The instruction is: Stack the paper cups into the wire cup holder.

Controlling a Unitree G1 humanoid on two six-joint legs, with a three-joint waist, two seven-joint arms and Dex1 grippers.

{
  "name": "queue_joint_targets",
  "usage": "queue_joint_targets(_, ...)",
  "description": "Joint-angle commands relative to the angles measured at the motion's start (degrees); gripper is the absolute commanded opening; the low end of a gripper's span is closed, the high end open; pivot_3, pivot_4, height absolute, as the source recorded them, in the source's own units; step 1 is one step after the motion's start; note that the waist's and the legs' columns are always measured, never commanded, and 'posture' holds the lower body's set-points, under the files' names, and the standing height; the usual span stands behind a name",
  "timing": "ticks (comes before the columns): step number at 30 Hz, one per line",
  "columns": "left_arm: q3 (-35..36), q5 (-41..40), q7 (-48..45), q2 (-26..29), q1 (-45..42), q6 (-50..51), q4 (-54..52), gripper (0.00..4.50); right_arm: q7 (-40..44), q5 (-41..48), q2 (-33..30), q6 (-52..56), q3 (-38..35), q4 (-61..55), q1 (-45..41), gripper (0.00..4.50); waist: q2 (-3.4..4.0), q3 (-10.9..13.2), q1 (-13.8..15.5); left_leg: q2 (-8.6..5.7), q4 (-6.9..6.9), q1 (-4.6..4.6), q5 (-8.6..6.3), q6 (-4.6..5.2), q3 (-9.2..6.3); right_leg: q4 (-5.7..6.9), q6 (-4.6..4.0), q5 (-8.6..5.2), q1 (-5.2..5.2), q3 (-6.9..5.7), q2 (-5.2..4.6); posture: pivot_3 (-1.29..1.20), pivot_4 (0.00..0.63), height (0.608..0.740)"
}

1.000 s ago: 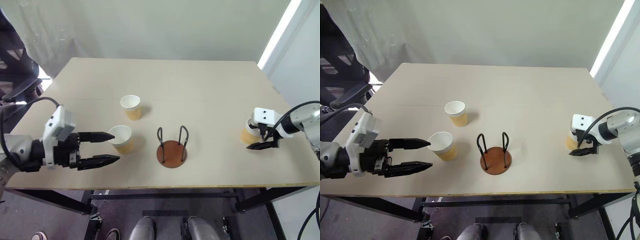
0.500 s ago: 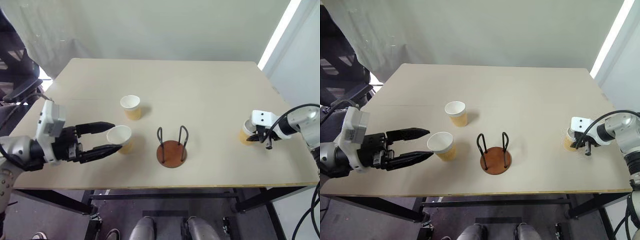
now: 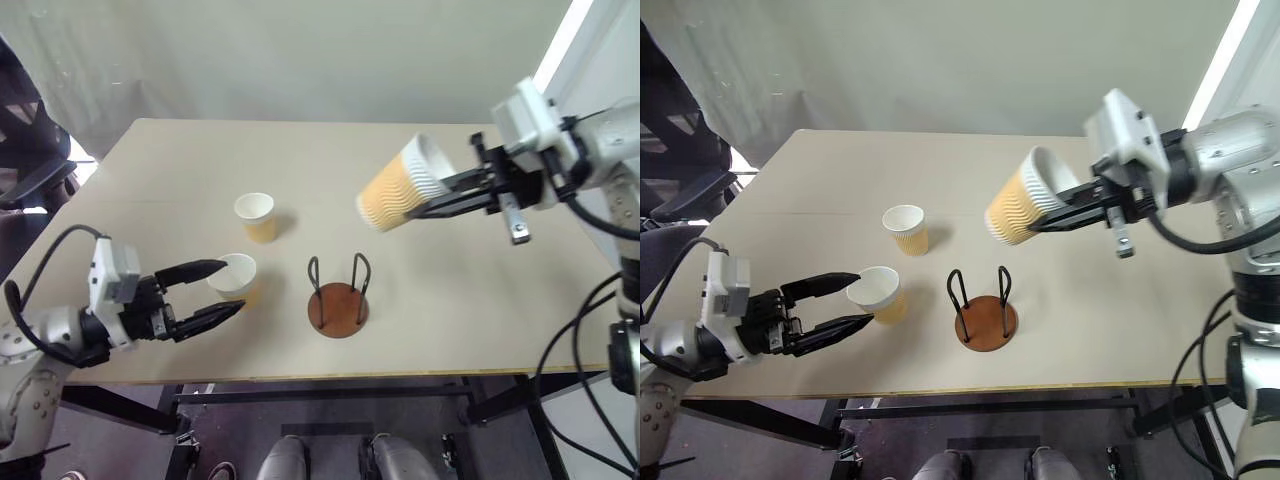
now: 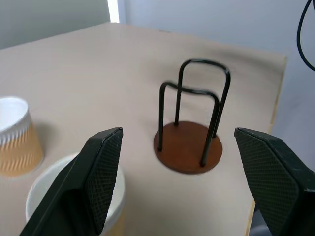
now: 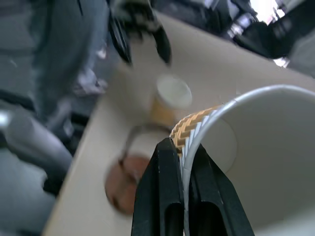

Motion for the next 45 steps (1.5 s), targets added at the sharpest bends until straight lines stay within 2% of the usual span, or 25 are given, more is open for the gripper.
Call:
queue_joint_targets(1, -1.0, 1.9, -0.7, -1.8, 4.0, -3.2, -1.3, 3.90, -5.9, -1.6, 2.9, 1.9, 3.8, -3.3, -1.2, 0.04, 0.00, 0.0, 0.0, 0.00, -0.01, 0.03, -0.05, 0.00, 0.01, 0.00, -0.02, -0.04, 0.00, 0.02, 0.00, 0.00, 0.150, 0.740)
queue_joint_targets(10, -1.5, 4.2, 1.4, -2.3, 8.4, -4.6, -2.6, 3.90, -6.6, -6.5, 4.5, -1.1, 12.8, -4.1, -0.8, 0.04, -0.04, 0.0, 0.2, 0.02, -0.04, 0.00, -0.13, -0.07, -0.02, 0.08, -0.14, -0.10, -0.10, -0.04, 0.00, 0.00, 0.150, 0.740)
queue_joint_targets(31, -1.1, 2.9, 3.7, -1.5, 8.5, -2.1, -5.7, 3.90, -4.8, -12.4, 4.5, -6.4, 18.6, -4.6, 2.0, 0.04, -0.07, 0.0, 0.2, 0.03, -0.03, 0.01, -0.17, -0.12, -0.03, 0.10, -0.20, -0.09, -0.10, -0.04, 0.01, 0.00, 0.150, 0.740)
queue_joint_targets(39, 2.0, -5.7, 5.6, -3.7, 6.1, -0.9, -8.1, 3.90, -3.9, -14.0, 4.5, -7.8, 19.2, -3.8, 2.4, 0.04, -0.08, 0.0, 0.2, 0.03, -0.03, 0.01, -0.18, -0.14, -0.03, 0.11, -0.20, -0.08, -0.10, -0.04, 0.01, 0.00, 0.150, 0.740)
queue_joint_targets(45, 3.0, -11.3, 6.5, -8.0, 9.3, -1.5, -10.3, 3.90, -3.4, -15.5, 4.7, -9.0, 19.8, -2.3, 2.4, 0.04, -0.08, 0.0, 0.1, 0.04, -0.02, 0.01, -0.19, -0.14, -0.01, 0.10, -0.19, -0.08, -0.10, -0.04, 0.01, 0.00, 0.150, 0.740)
